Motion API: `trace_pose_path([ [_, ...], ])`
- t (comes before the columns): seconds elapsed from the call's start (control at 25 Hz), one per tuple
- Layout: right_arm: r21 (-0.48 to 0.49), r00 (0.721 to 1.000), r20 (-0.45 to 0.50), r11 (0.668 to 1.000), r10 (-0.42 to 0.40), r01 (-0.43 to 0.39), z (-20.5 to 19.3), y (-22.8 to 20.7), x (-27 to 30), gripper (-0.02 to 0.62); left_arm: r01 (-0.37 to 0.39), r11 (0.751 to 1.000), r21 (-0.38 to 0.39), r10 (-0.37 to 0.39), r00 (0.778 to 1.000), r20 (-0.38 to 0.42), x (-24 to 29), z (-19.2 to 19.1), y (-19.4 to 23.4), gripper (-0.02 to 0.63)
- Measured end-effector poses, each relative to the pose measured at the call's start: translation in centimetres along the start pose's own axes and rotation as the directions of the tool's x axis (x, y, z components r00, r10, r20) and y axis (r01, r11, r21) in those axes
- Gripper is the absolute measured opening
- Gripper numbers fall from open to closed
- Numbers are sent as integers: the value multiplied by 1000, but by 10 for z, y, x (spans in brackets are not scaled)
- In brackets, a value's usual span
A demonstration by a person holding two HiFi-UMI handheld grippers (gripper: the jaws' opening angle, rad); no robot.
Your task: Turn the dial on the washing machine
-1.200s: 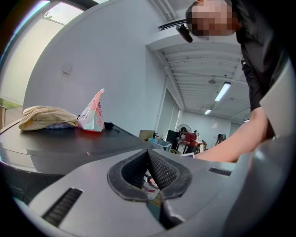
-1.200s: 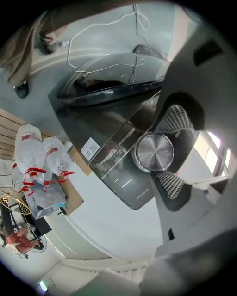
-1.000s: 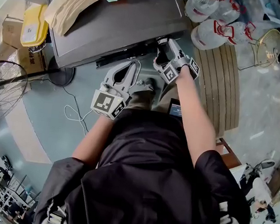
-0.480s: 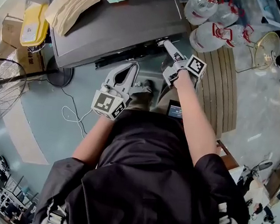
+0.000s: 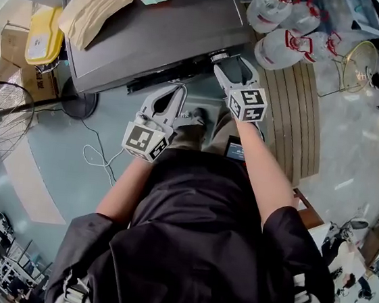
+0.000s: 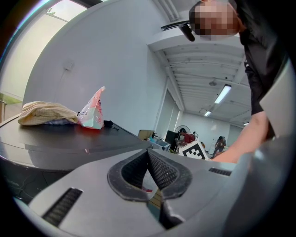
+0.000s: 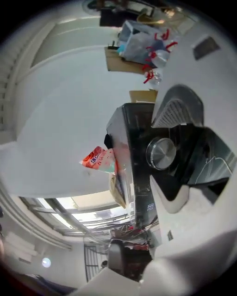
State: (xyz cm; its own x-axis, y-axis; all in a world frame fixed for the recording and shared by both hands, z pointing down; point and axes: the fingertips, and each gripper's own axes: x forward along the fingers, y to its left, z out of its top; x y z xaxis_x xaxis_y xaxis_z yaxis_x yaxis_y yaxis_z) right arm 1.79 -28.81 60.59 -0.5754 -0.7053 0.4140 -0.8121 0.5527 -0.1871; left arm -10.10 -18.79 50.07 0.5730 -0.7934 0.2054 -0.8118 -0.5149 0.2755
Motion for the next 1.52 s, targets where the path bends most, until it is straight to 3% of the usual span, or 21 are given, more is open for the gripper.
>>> trace_pose_path([
  [0.12, -57, 999, 9, 997, -46, 47, -4, 0, 4, 302, 1, 1000, 1, -1, 1000, -2, 0, 0, 0, -6],
  [0.32, -118, 999, -19, 992, -50, 48, -13, 11, 19, 302, -6, 1000, 0, 6, 1000, -8, -3, -2, 3, -6],
  [0.88, -40, 996, -69, 997, -63, 61, -22, 2, 32, 278, -36, 999, -23, 36, 999, -12, -13, -8, 13, -6],
  [1.2, 167, 996, -80, 986, 24, -10, -22, 1, 32, 275, -49, 999, -22, 48, 999, -14, -18, -8, 17, -6],
  [1.52, 411, 989, -78, 908, 127, -84, -20, 0, 31, 275, -52, 999, -11, 51, 999, -13, -20, -7, 18, -6],
])
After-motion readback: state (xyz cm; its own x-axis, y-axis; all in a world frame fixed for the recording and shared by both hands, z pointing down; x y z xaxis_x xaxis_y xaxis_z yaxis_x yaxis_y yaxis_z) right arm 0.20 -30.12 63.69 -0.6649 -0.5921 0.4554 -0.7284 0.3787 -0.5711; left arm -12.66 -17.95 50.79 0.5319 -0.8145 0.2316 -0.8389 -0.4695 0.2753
